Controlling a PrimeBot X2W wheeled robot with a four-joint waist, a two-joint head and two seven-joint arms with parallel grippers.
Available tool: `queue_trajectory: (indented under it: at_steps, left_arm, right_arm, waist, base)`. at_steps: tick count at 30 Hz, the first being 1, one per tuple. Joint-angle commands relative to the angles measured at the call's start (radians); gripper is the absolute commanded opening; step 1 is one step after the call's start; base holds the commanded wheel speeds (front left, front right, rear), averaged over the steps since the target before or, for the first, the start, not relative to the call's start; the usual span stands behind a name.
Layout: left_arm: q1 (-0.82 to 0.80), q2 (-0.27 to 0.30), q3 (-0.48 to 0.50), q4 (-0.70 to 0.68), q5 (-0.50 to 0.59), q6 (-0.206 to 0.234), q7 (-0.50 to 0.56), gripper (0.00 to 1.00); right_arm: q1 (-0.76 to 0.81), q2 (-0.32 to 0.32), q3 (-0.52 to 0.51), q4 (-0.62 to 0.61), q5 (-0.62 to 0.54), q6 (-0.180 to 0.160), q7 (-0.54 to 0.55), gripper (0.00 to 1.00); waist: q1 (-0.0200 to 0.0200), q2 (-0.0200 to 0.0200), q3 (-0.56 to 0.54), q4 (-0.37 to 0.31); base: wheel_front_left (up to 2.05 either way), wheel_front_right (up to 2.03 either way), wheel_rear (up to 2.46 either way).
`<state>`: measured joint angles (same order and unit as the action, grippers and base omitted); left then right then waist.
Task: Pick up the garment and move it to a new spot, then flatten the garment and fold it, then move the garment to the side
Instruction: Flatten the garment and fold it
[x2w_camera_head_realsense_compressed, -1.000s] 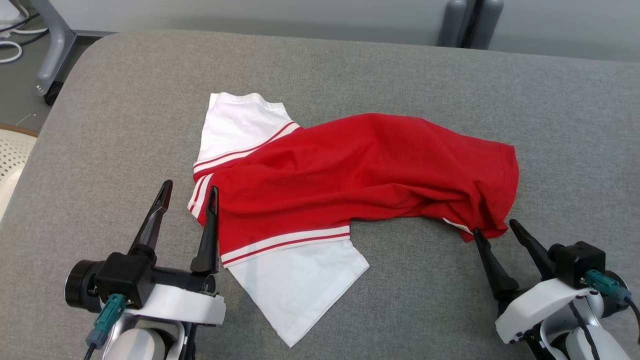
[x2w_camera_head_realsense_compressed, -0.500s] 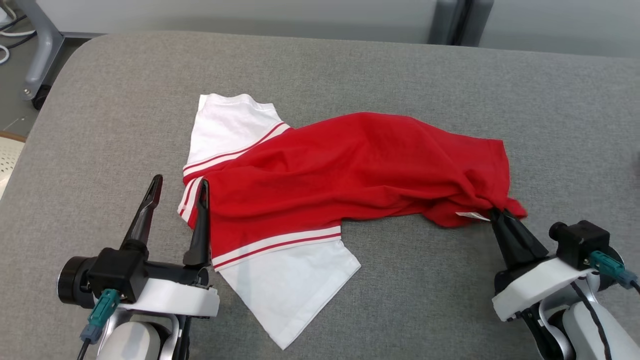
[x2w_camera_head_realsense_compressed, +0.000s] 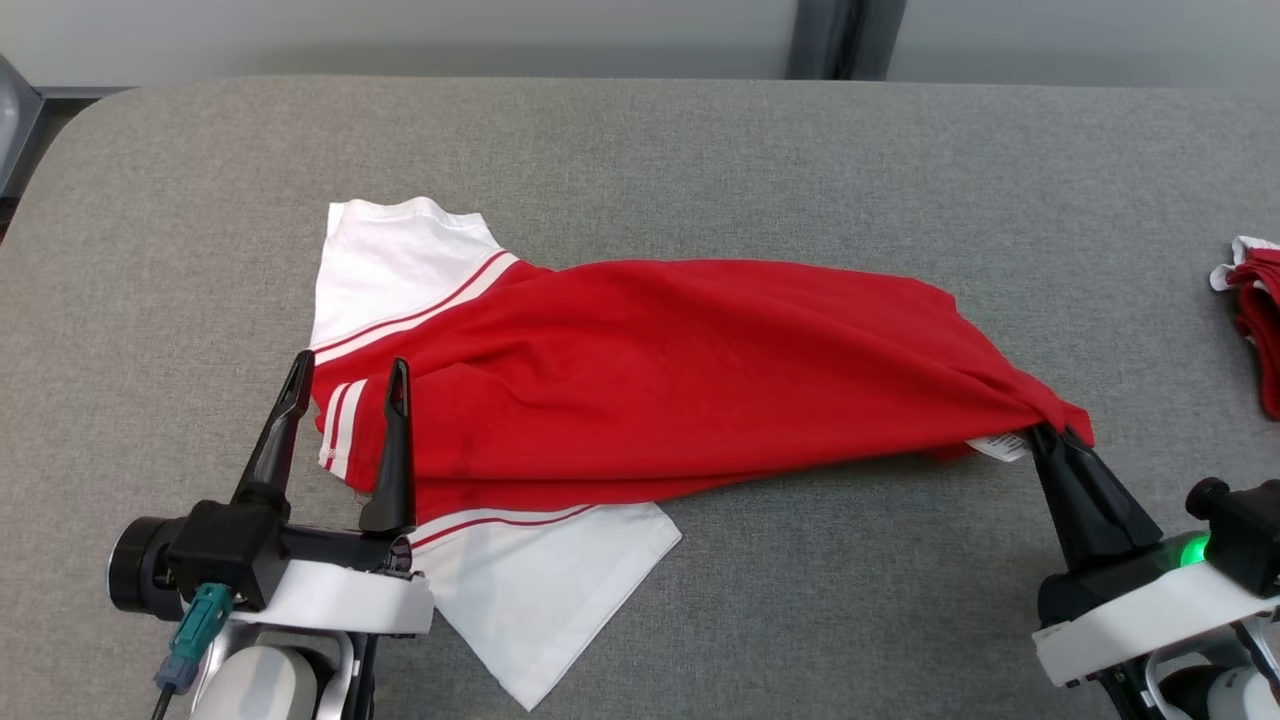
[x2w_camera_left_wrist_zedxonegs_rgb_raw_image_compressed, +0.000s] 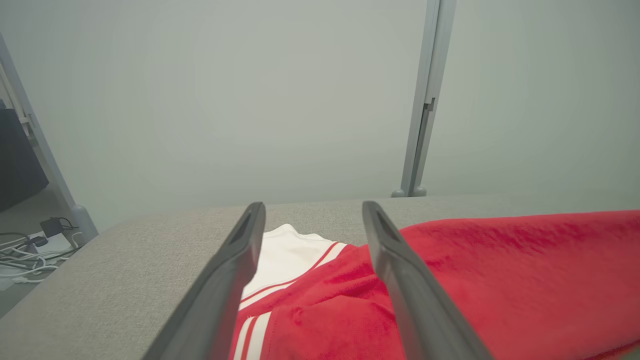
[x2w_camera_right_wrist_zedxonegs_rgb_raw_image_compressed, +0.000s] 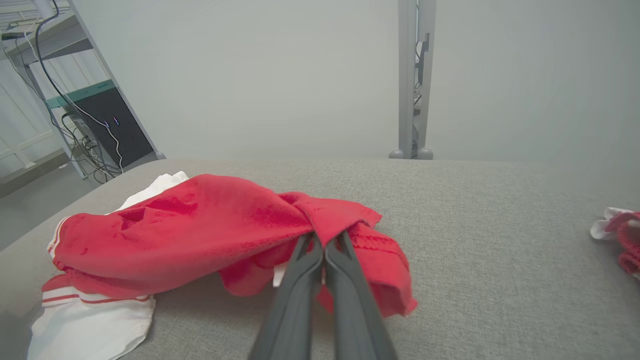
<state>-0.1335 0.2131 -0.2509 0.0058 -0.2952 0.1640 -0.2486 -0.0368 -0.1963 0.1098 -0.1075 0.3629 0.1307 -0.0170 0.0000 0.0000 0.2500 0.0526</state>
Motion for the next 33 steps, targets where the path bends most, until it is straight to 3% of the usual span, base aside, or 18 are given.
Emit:
queue_trajectory:
  at_steps: [1,9,18,25,26,27,33]
  left_arm:
    - [-0.022,0.005,-0.001,-0.004,0.005,0.002,-0.007,1.0]
    - [-0.057,-0.009,-0.02,-0.005,0.014,-0.007,-0.009,1.0]
    - [-0.096,-0.029,-0.032,0.007,0.015,-0.018,-0.015,1.0]
    - [-0.112,-0.044,-0.034,0.02,0.023,-0.024,-0.017,1.0]
    - [-0.112,-0.044,-0.035,0.021,0.024,-0.026,-0.018,1.0]
    - [-0.111,-0.045,-0.035,0.024,0.025,-0.027,-0.018,1.0]
    - [-0.109,-0.044,-0.029,0.037,0.032,-0.027,-0.017,1.0]
  right_arm:
    - [-0.001,-0.005,-0.009,-0.006,-0.003,0.0,0.005,0.0]
    - [-0.081,-0.01,-0.039,0.027,0.009,0.0,0.022,0.0]
    - [-0.221,-0.055,-0.022,0.195,0.04,0.0,0.004,0.0]
    - [-0.308,-0.075,0.015,0.344,0.07,0.0,-0.025,0.0]
    - [-0.318,-0.077,0.021,0.361,0.07,0.0,-0.034,0.42]
    - [-0.325,-0.078,0.028,0.376,0.073,0.0,-0.042,1.0]
    - [-0.317,-0.077,0.055,0.417,0.082,0.0,-0.097,1.0]
  waist:
    - [0.0,0.0,0.008,0.002]
    - [0.0,0.0,0.065,0.053]
    - [0.0,0.0,0.137,0.12]
    - [0.0,0.0,0.161,0.131]
    - [0.0,0.0,0.161,0.13]
    - [0.0,0.0,0.161,0.128]
    - [0.0,0.0,0.139,0.106]
  base:
    - [0.0,0.0,0.0]
    - [0.0,0.0,0.0]
    - [0.0,0.0,0.0]
    - [0.0,0.0,0.0]
    - [0.0,0.0,0.0]
    - [0.0,0.0,0.0]
    - [0.0,0.0,0.0]
